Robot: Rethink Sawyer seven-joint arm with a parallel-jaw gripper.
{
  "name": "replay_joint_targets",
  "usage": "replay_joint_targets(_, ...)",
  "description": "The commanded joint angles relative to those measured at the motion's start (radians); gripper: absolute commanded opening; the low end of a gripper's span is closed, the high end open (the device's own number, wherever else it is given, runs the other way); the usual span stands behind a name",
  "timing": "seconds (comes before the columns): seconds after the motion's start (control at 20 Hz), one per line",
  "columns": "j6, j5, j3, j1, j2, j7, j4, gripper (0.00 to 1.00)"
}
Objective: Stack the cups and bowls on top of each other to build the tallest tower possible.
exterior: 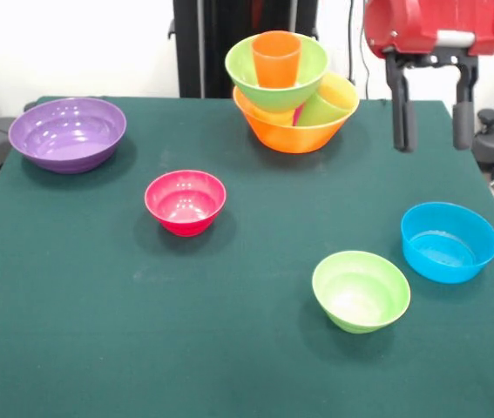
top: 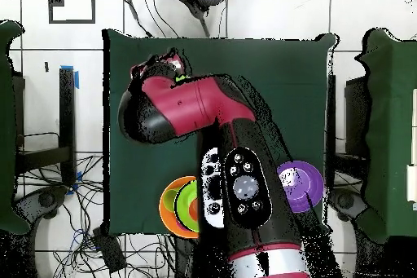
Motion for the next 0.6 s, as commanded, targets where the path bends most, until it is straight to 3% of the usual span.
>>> replay_joint_targets(0.05,-0.078,-0.033,-0.22,0.077,0.172,0.216,-0.126,1.0)
replay_joint_targets(0.6,-0.083,-0.008,-0.316,0.102,0.262,0.195,-0.262,1.0)
